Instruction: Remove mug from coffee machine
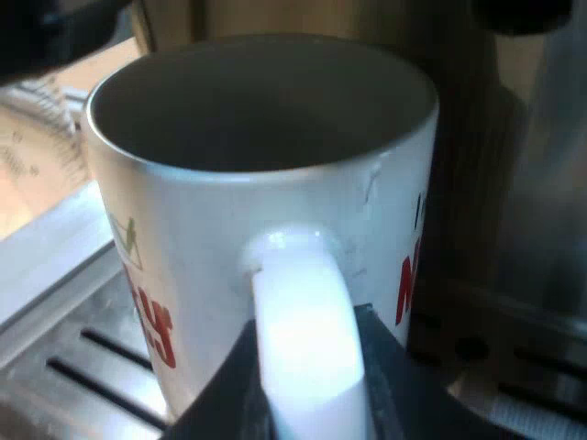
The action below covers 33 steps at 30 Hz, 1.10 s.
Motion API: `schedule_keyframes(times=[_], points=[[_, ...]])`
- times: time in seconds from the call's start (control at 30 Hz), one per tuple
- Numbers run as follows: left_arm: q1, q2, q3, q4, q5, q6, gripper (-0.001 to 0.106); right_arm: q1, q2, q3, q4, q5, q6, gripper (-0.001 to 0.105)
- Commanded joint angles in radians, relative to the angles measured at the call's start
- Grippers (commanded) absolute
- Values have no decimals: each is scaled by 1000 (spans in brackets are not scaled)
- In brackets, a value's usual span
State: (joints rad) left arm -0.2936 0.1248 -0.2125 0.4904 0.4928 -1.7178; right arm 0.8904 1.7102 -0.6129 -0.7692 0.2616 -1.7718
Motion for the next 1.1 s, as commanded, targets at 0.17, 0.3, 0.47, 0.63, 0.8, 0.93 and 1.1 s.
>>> schedule_keyframes(times=[0.17,0.3,0.47,0.63,0.8,0.93,1.1], points=[[-6,-3,0,-18,4,4,77,34,-120,87,-2,35,-5,0],[-6,-3,0,-25,4,4,77,71,-192,151,-2,87,-5,0],[-6,-3,0,-47,55,-13,77,132,-284,219,5,154,-5,0],[-35,-3,-7,-49,85,-60,77,194,-422,250,201,251,-2,0],[-124,-3,-49,-37,88,-65,77,227,-554,249,377,266,4,0],[-184,-3,-82,-37,83,-65,77,232,-695,249,549,268,36,0],[-220,-3,-108,-37,68,-72,77,232,-843,249,738,286,57,0]])
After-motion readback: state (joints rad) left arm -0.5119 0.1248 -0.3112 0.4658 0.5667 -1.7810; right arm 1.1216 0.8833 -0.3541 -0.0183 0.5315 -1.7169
